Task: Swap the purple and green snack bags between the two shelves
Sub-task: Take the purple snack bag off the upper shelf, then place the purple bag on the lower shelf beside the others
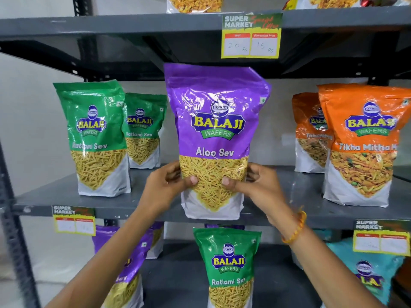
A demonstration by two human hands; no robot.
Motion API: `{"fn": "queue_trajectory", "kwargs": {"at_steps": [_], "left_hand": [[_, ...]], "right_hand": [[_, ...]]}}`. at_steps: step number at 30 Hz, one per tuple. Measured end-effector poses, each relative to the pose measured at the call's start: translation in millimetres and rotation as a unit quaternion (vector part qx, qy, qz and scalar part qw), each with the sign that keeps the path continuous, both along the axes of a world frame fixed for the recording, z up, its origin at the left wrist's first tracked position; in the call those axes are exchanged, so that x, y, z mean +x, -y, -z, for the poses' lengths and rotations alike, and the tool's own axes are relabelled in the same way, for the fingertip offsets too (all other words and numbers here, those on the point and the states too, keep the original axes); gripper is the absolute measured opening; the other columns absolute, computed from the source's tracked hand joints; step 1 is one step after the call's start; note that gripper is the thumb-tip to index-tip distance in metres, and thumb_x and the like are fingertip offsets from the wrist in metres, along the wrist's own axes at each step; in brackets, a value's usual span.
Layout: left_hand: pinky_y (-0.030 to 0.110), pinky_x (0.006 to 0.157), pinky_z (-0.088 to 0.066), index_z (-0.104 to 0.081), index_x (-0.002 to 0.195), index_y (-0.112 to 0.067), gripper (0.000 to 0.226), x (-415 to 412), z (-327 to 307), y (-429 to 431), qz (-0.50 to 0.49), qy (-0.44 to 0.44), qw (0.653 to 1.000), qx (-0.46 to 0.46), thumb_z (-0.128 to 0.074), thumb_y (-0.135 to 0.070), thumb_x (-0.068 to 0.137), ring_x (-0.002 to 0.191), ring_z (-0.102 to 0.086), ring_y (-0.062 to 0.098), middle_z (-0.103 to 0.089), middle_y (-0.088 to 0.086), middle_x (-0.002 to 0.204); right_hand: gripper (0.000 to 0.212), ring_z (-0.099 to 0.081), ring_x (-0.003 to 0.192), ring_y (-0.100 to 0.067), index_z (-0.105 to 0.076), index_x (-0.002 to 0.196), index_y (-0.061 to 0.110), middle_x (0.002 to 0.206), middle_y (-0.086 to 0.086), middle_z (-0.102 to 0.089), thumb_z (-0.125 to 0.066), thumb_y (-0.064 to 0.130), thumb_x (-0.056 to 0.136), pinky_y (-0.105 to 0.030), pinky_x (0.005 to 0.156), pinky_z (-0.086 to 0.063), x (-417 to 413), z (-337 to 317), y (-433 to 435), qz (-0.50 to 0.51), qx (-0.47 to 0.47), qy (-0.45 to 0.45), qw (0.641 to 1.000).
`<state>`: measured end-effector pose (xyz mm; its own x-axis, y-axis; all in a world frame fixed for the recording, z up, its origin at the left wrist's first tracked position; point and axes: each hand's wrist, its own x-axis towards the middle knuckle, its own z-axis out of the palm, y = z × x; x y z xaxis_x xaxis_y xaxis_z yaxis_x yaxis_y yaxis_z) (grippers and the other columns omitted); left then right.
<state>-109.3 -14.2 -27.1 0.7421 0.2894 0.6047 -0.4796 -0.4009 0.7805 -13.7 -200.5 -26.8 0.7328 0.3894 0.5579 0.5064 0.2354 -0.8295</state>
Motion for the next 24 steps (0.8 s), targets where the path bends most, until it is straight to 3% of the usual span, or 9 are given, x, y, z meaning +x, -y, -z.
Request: {"fn": "queue_trajectory", "kwargs": {"at_steps": [3, 10, 12, 15, 18, 22, 24], "left_hand": [[0.011, 0.071, -0.052, -0.068, 0.099, -0.019, 0.037, -46.4, 10.3, 6.4, -0.009, 0.024, 0.999, -0.022, -0.077, -0.020, 0.062, 0.089, -0.070, 0.005, -0.077, -0.013, 0.090], [0.020, 0.075, -0.055, -0.070, 0.093, -0.025, 0.037, -112.9, 58.9, 2.2, -0.059, 0.011, 0.997, -0.057, -0.081, -0.016, 0.059, 0.090, -0.070, 0.012, -0.077, -0.007, 0.092], [0.020, 0.076, -0.054, -0.069, 0.094, -0.026, 0.040, -127.6, 78.1, -0.1, -0.076, -0.010, 0.995, -0.069, -0.079, -0.021, 0.055, 0.090, -0.070, 0.012, -0.077, -0.008, 0.092], [0.016, 0.074, -0.053, -0.069, 0.096, -0.025, 0.041, -144.1, 114.8, -3.2, -0.094, -0.055, 0.990, -0.089, -0.078, -0.012, 0.058, 0.087, -0.069, 0.007, -0.076, -0.009, 0.093], [0.015, 0.071, -0.052, -0.068, 0.095, -0.023, 0.041, -152.0, 161.4, -4.2, -0.118, -0.109, 0.979, -0.121, -0.081, -0.013, 0.057, 0.081, -0.068, 0.004, -0.076, -0.009, 0.090], [0.025, 0.076, -0.054, -0.067, 0.096, -0.022, 0.045, -145.8, 228.9, -11.7, -0.157, -0.192, 0.955, -0.163, -0.083, -0.015, 0.055, 0.085, -0.068, 0.013, -0.077, -0.002, 0.092], [0.021, 0.071, -0.051, -0.066, 0.093, -0.024, 0.043, -131.3, 258.6, -21.5, -0.187, -0.233, 0.941, -0.156, -0.084, -0.007, 0.057, 0.079, -0.065, 0.012, -0.076, -0.009, 0.084]], "right_hand": [[0.044, -0.071, 0.080, -0.004, -0.072, 0.082, 0.020, 0.082, 0.014, -0.077, -0.085, 0.030, 0.040, -0.011, 0.064, -0.052, -35.8, 8.6, 5.5, -0.048, 0.018, 0.008, 0.999], [0.048, -0.070, 0.085, -0.005, -0.071, 0.089, 0.027, 0.088, 0.016, -0.076, -0.085, 0.036, 0.044, -0.013, 0.069, -0.052, -81.3, 53.4, -7.4, -0.140, -0.013, 0.006, 0.990], [0.048, -0.070, 0.086, -0.004, -0.070, 0.091, 0.027, 0.090, 0.017, -0.076, -0.087, 0.035, 0.047, -0.013, 0.069, -0.052, -88.7, 72.6, -12.7, -0.154, -0.033, 0.002, 0.988], [0.046, -0.070, 0.085, -0.005, -0.069, 0.091, 0.025, 0.091, 0.016, -0.076, -0.087, 0.023, 0.049, -0.011, 0.069, -0.051, -93.5, 112.2, -22.3, -0.185, -0.039, -0.045, 0.981], [0.049, -0.071, 0.085, -0.010, -0.070, 0.090, 0.022, 0.091, 0.010, -0.077, -0.087, 0.023, 0.044, -0.018, 0.070, -0.053, -92.5, 162.6, -32.3, -0.195, -0.069, -0.105, 0.973], [0.054, -0.070, 0.084, -0.013, -0.069, 0.092, 0.018, 0.091, 0.004, -0.078, -0.090, 0.023, 0.043, -0.022, 0.071, -0.054, -79.0, 229.4, -48.8, -0.208, -0.144, -0.176, 0.951], [0.047, -0.069, 0.081, -0.009, -0.068, 0.089, 0.016, 0.088, 0.003, -0.077, -0.088, 0.015, 0.046, -0.020, 0.069, -0.053, -66.8, 254.5, -61.6, -0.205, -0.172, -0.200, 0.942]]}}
